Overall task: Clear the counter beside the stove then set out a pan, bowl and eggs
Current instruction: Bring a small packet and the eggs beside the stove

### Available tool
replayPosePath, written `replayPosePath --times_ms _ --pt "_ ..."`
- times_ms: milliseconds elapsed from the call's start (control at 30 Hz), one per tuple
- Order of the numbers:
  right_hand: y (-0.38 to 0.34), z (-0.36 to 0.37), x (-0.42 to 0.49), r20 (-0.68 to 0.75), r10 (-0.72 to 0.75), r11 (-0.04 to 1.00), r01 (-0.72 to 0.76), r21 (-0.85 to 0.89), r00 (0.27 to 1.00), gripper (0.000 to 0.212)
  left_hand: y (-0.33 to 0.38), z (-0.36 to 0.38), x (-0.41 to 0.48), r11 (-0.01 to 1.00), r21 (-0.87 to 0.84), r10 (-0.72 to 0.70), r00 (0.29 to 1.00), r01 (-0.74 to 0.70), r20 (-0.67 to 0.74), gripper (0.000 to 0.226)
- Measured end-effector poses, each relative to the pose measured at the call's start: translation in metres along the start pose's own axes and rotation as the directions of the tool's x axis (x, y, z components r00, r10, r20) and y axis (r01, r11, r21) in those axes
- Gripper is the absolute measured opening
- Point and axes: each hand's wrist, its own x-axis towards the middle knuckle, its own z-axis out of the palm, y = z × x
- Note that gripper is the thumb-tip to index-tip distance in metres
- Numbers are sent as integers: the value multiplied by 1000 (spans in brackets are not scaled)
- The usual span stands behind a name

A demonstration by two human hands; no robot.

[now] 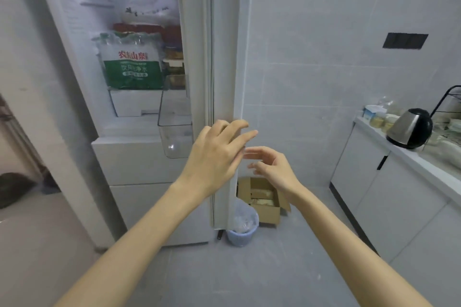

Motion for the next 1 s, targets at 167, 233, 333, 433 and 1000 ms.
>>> replayPosePath --times_ms 167,233,333,433,1000 --pt "-5 46 19 3 -68 993 68 -97 998 45 -27 -10 -38 958 256 -115 991 129 -70 40" --pt "-11 63 25 25 -95 990 97 -101 995 48 -41 -13 -51 925 312 -188 975 216 -120 41" --pt "-24 88 39 52 -162 971 168 -169 985 52 -69 -13 -68 856 377 -299 933 354 -199 43" --pt "-32 112 58 97 -240 929 257 -267 966 56 -102 -12 -82 769 468 -342 898 436 -276 51" --pt "-36 272 227 135 -478 615 440 -654 868 63 -319 26 -113 663 631 -451 888 403 -93 73"
